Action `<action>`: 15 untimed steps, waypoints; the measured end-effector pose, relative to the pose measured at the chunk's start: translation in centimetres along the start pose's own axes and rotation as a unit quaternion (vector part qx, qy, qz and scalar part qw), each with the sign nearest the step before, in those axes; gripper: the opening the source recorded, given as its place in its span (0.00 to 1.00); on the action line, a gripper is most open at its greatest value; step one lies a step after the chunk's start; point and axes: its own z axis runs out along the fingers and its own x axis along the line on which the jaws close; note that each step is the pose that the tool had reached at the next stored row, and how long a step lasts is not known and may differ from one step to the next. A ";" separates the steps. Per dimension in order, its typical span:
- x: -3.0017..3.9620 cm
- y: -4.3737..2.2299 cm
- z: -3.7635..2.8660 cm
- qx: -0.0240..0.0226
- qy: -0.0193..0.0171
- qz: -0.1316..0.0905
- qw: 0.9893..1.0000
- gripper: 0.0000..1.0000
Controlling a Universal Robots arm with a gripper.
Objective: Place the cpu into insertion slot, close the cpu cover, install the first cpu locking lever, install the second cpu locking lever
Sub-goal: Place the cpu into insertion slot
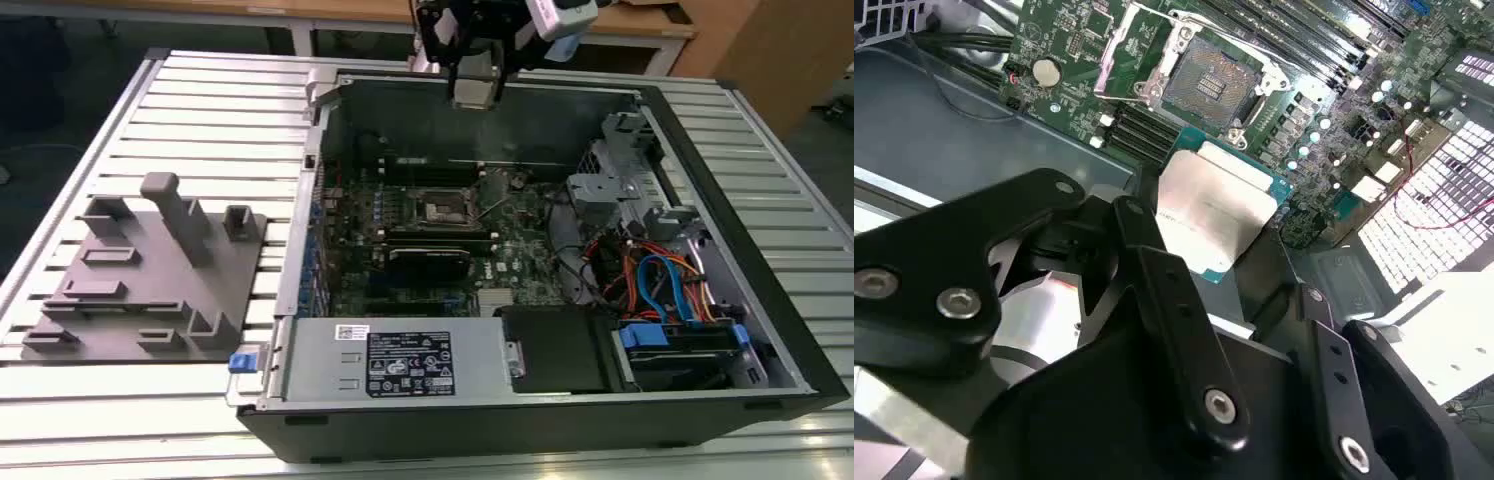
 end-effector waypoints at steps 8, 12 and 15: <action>0.00 0.00 0.00 0.000 0.000 0.000 1.000 0.54; 0.00 0.00 0.00 0.000 0.000 0.000 1.000 0.54; 0.00 0.00 0.00 0.000 0.000 0.003 1.000 0.54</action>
